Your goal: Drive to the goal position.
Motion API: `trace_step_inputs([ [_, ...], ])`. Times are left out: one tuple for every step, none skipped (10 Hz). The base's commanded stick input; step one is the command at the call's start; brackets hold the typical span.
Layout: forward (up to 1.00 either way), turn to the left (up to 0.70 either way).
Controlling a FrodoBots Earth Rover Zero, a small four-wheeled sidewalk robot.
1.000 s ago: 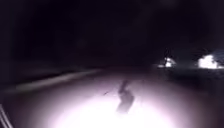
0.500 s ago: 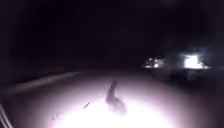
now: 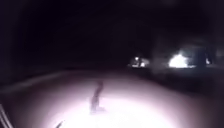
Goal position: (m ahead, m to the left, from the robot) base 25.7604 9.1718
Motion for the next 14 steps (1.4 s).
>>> trace_step_inputs([
  [1.00, 0.00],
  [1.00, 0.00],
  [1.00, 0.00],
  [1.00, 0.00],
  [1.00, 0.00],
  [1.00, 0.00],
  [1.00, 0.00],
  [1.00, 0.00],
  [1.00, 0.00],
  [1.00, 0.00],
  [1.00, 0.00],
  [1.00, 0.00],
  [1.00, 0.00],
  [1.00, 0.00],
])
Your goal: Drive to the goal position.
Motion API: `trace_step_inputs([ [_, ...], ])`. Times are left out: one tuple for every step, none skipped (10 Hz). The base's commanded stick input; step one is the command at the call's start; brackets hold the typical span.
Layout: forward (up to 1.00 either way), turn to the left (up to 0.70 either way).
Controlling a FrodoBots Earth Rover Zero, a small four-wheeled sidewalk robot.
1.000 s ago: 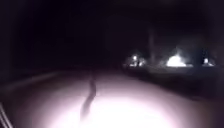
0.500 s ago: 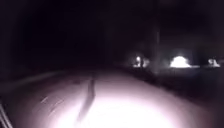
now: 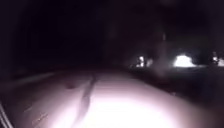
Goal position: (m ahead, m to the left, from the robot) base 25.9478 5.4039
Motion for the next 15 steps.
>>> trace_step_inputs([
  [1.00, 0.00],
  [1.00, 0.00],
  [1.00, 0.00],
  [1.00, 0.00],
  [1.00, 0.00],
  [1.00, 0.00],
  [1.00, 0.00],
  [1.00, 0.00],
  [1.00, 0.00],
  [1.00, 0.00],
  [1.00, 0.00],
  [1.00, 0.00],
  [1.00, 0.00],
  [1.00, 0.00],
  [1.00, 0.00],
])
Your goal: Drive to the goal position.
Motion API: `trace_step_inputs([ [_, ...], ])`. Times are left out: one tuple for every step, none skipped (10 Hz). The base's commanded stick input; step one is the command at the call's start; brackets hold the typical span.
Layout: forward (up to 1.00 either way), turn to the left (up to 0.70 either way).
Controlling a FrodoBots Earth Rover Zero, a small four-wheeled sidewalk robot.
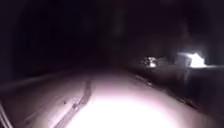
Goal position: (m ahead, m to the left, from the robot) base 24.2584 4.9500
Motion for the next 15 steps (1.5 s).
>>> trace_step_inputs([
  [1.00, 0.00],
  [1.00, 0.00],
  [1.00, 0.00],
  [1.00, 0.00],
  [1.00, 0.00],
  [1.00, 0.00],
  [1.00, 0.00],
  [1.00, 0.00],
  [1.00, 0.00],
  [1.00, 0.00],
  [1.00, 0.00],
  [1.00, 0.00],
  [1.00, 0.00],
  [1.00, 0.00],
  [1.00, 0.00],
])
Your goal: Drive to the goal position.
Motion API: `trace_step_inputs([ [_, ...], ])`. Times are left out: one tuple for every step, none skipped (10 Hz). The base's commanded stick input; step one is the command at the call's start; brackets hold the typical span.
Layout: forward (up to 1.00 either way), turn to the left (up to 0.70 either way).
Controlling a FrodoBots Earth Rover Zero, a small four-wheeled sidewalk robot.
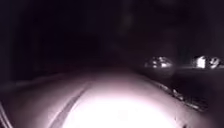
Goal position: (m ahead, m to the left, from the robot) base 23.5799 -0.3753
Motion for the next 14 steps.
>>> trace_step_inputs([
  [1.00, 0.00],
  [1.00, 0.00],
  [1.00, 0.00],
  [1.00, 0.00],
  [1.00, 0.00],
  [1.00, 0.00],
  [1.00, 0.00],
  [1.00, 0.00],
  [1.00, 0.00],
  [1.00, 0.00],
  [1.00, 0.00],
  [1.00, 0.00],
  [1.00, 0.00],
  [1.00, 0.00],
])
